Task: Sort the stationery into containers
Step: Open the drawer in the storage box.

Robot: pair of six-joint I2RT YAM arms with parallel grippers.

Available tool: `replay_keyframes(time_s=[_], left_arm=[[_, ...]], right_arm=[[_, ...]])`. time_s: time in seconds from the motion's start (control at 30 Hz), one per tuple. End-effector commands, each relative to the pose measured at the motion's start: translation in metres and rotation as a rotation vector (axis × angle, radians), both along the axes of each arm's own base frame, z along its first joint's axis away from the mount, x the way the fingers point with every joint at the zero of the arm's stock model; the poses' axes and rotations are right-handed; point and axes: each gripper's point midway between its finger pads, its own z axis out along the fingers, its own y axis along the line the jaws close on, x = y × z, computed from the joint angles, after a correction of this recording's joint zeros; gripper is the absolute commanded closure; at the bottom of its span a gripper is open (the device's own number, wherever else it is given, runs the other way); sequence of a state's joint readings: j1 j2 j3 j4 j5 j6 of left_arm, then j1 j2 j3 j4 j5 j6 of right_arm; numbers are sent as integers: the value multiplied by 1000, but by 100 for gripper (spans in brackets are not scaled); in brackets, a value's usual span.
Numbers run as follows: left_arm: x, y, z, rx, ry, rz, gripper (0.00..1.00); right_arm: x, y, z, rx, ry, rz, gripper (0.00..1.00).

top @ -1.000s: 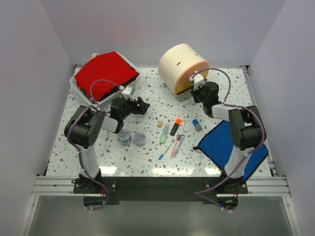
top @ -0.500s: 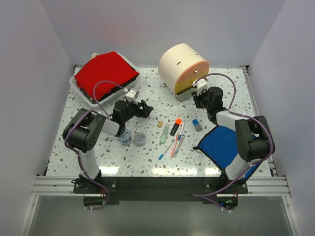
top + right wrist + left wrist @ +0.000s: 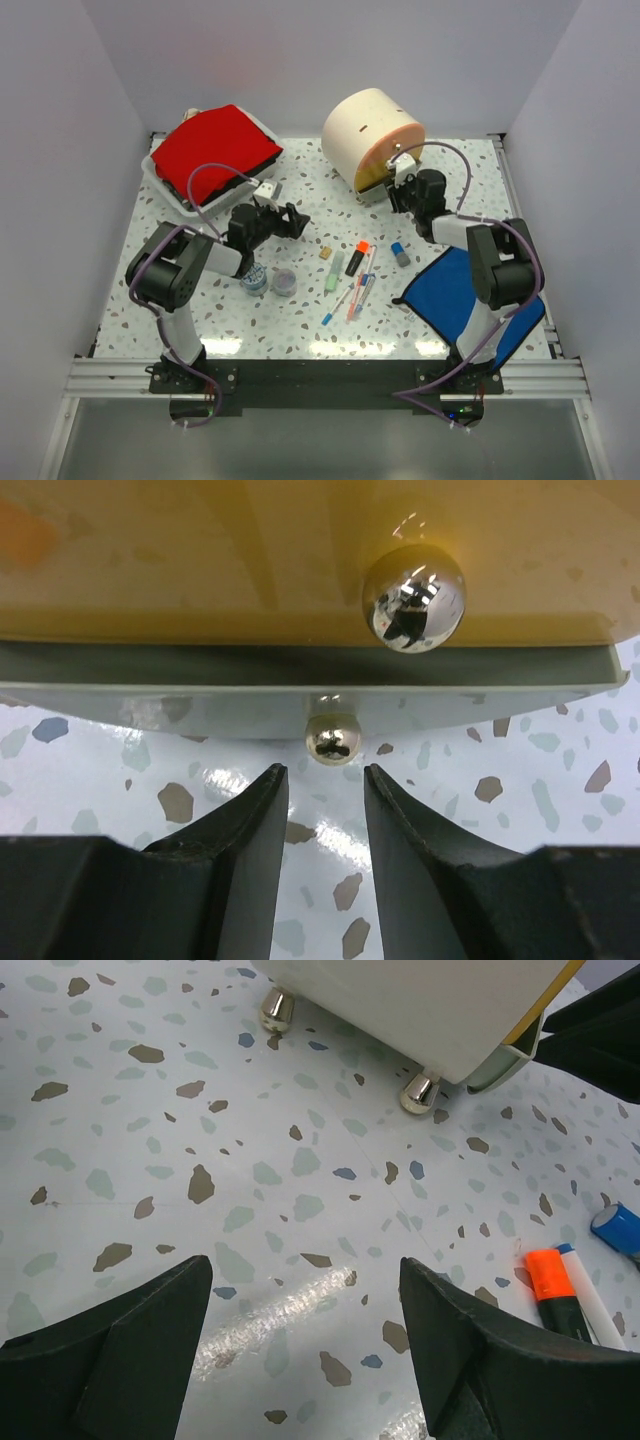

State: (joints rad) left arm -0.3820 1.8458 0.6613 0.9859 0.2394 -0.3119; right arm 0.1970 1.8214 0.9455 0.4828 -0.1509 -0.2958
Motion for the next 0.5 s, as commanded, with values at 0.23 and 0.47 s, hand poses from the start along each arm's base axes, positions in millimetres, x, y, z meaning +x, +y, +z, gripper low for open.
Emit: replay_keyframes(time_s=[0.23,0.47], left_arm=[[19,9,13,-25,-62,31,19],[22,9,9,-33,-48,28,19]], right_arm=[[36,7,21,26,-82,2,66],[35,11,17,25,-64,24,86]])
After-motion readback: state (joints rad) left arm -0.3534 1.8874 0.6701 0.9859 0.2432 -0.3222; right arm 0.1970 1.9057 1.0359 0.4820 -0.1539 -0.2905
